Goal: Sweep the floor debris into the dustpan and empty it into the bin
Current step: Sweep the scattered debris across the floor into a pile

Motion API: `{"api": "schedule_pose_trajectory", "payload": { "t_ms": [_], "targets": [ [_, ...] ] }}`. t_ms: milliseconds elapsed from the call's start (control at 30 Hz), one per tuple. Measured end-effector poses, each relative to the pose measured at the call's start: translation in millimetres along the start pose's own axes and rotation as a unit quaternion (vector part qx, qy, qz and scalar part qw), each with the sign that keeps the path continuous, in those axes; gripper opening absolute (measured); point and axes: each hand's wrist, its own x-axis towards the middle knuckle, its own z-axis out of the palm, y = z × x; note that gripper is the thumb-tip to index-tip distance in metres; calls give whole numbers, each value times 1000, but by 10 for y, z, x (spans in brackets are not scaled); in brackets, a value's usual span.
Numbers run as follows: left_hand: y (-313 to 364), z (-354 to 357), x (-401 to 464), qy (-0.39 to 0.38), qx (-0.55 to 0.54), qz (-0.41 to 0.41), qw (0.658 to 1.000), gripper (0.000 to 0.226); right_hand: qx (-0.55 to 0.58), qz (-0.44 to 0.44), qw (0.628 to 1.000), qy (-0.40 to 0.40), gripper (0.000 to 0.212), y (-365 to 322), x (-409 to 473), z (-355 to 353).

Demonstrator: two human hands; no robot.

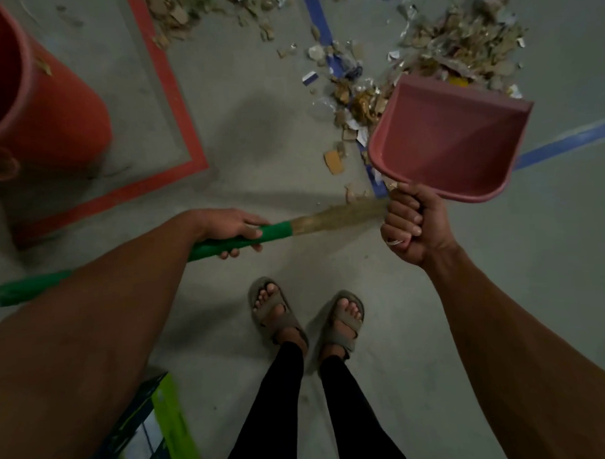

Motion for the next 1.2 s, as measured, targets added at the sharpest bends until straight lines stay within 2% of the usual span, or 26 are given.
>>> {"api": "schedule_pose_trajectory", "payload": {
  "t_ms": [67,167,267,367,467,567,700,833,967,1067,1133,1200],
  "targets": [
    [5,98,90,-9,46,-48,998,46,7,0,1000,5,44,10,-110,-146],
    [8,130,205,51,115,-77,989,42,16,-5,1000,13,43,55,-243,-334],
    [49,60,324,168,149,-55,973,35,24,-12,999,18,42,115,-316,-437],
    [113,-80,440,322,231,-45,917,36,28,-16,999,16,41,160,-350,-500],
    [258,-155,474,430,155,10,889,36,34,-16,999,18,42,189,-365,-530],
    [439,-106,390,472,72,37,878,43,37,-15,999,17,42,184,-387,-525],
    [491,68,280,448,-25,123,885,43,36,-19,999,10,41,137,-433,-442],
    [462,368,142,361,-73,152,917,51,28,-24,999,16,41,56,-499,-337],
    [452,616,130,245,-20,121,962,59,22,-27,999,20,41,-18,-545,-314],
    [487,647,218,184,69,63,978,61,20,-25,999,21,41,-28,-548,-365],
    [515,631,332,197,131,22,972,60,17,-21,999,24,41,-9,-541,-409],
    [562,590,446,256,172,-9,951,56,14,-16,999,23,41,31,-519,-449]
  ]
}}
